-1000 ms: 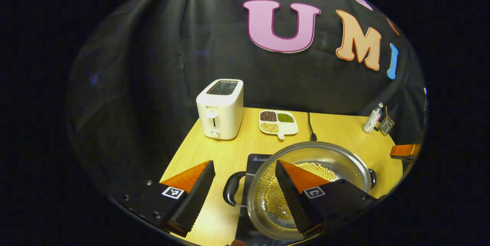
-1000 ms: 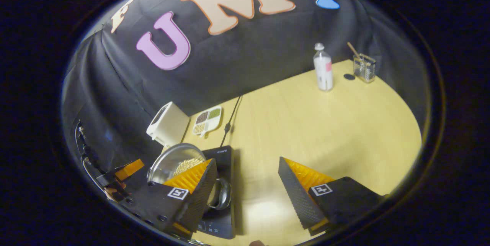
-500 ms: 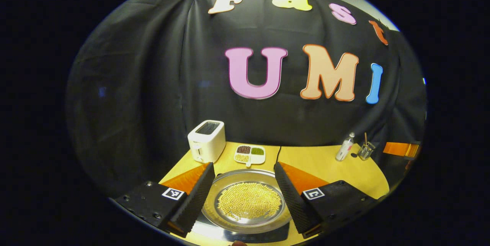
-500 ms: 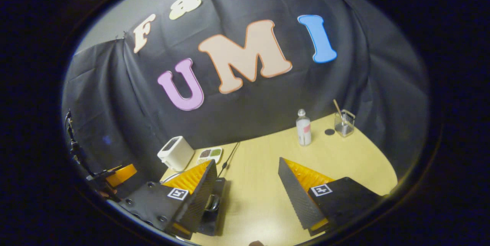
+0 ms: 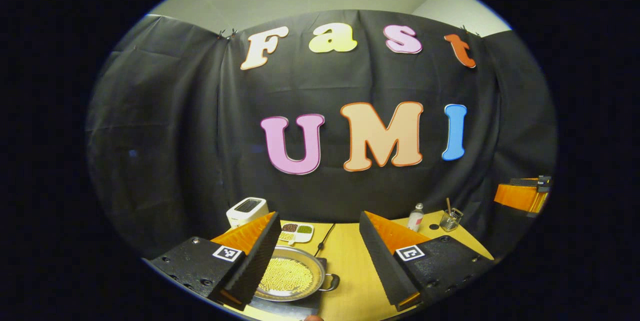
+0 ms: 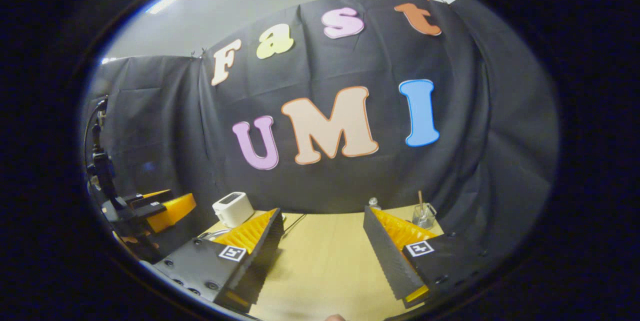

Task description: First push the handle of the pot to place it horizontally, then grasp the pot with both hands and set it on the induction cooktop.

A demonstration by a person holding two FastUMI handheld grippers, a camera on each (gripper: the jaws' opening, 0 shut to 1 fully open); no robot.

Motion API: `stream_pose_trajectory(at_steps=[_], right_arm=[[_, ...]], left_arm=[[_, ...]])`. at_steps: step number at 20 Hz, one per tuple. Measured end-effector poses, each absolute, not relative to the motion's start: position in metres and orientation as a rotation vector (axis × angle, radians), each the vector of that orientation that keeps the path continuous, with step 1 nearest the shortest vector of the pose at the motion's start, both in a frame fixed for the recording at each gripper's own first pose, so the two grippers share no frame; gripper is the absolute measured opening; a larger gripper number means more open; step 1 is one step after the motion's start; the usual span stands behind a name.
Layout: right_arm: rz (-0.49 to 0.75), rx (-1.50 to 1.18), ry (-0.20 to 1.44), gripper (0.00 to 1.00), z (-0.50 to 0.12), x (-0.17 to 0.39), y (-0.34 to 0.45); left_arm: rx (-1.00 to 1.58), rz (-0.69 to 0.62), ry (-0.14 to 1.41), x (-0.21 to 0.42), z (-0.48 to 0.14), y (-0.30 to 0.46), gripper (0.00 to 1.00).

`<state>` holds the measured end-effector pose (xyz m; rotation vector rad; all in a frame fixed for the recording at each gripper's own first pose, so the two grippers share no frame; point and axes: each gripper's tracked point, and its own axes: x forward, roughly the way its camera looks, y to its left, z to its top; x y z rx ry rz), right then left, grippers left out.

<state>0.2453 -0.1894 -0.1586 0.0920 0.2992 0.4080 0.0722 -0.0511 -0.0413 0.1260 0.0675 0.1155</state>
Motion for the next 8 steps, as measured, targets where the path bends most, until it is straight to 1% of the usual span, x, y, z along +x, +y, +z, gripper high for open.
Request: stream_pose_trajectory(at_steps=[2,4,5,6,8], right_arm=[[0.386,0.058,0.273,0.9,-0.152,0.242,-0.215],[0.385,0.043,0.283,0.9,-0.151,0.231,-0.232],[0.385,0.039,0.292,0.99,-0.151,0.227,-0.239],[0.382,0.038,0.297,0.9,-0.151,0.225,-0.247],[0.369,0.035,0.293,0.9,-0.151,0.222,-0.262]], left_arm=[[0.138,0.106,0.032,0.065,-0.032,-0.074,0.96],[0.139,0.09,0.005,0.06,-0.025,-0.094,0.96],[0.144,0.082,-0.009,0.057,-0.023,-0.102,0.95],[0.156,0.075,-0.023,0.056,-0.019,-0.109,0.96],[0.187,0.068,-0.041,0.053,-0.016,-0.122,0.95]])
